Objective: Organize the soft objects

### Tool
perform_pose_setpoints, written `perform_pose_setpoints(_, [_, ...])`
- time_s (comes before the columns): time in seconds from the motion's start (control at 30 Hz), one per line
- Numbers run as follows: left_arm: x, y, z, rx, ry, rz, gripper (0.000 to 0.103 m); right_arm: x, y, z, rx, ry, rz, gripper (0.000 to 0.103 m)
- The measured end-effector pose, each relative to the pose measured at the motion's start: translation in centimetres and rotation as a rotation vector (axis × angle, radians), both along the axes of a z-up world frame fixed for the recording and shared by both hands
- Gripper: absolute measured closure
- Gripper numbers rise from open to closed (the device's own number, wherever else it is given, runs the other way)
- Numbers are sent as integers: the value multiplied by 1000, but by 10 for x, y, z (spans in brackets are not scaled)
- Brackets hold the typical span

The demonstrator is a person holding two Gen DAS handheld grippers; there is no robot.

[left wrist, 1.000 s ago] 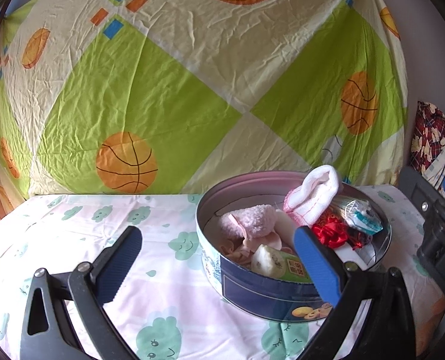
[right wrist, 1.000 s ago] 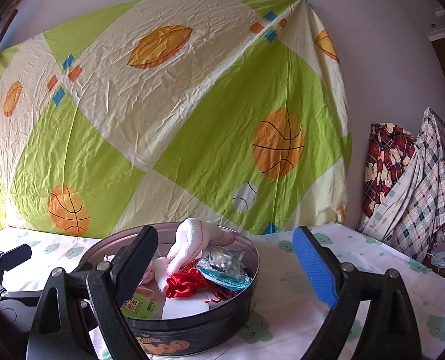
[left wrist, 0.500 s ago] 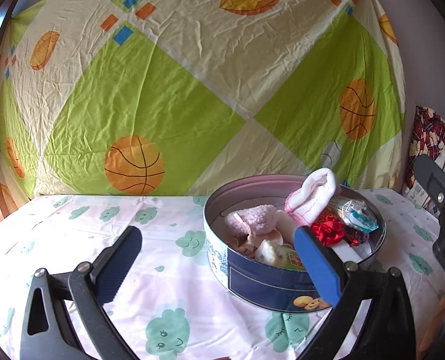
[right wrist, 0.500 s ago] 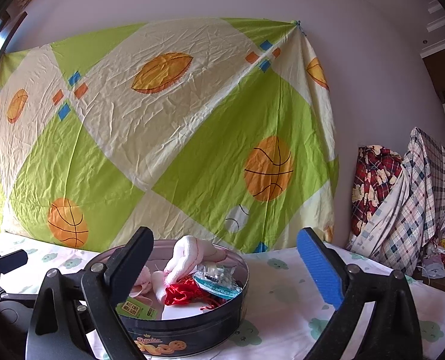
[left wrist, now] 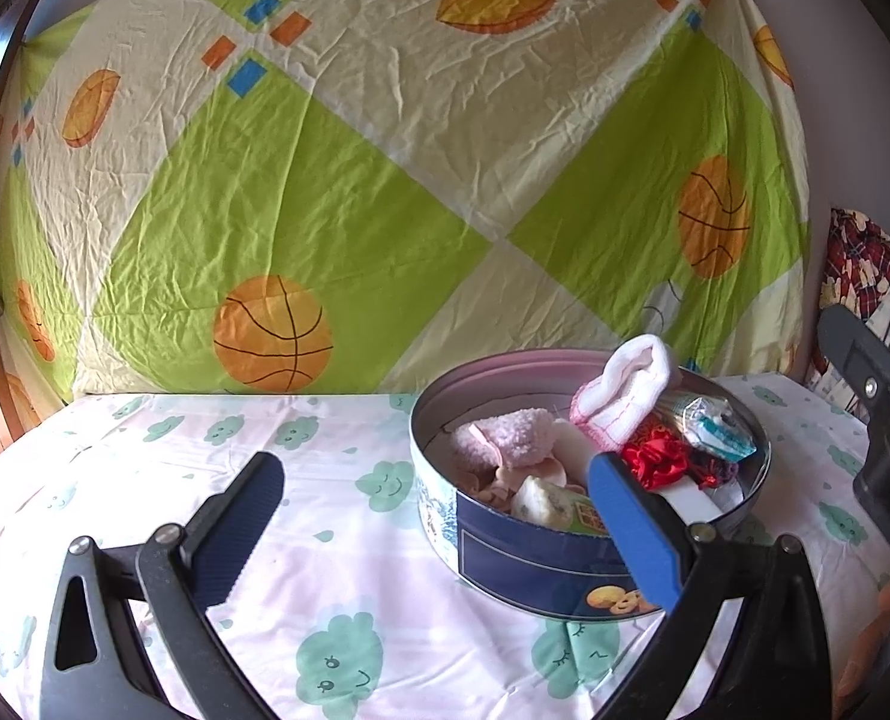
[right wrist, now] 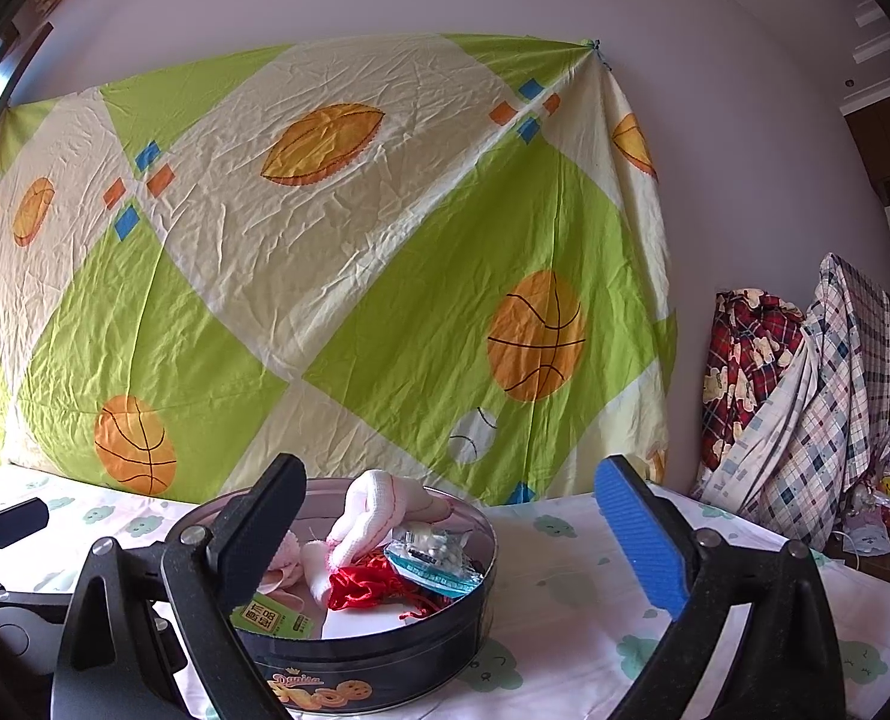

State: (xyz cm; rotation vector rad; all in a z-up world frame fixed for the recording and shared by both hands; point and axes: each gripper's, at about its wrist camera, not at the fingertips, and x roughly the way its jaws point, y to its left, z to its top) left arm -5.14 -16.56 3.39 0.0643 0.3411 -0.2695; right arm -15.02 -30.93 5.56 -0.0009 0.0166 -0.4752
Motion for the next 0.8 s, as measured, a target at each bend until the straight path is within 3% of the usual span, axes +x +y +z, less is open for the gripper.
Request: perform_pose_setpoints(0.8, [0, -1, -1, 16, -1, 10, 0, -3, 1, 0, -5, -10, -3, 4])
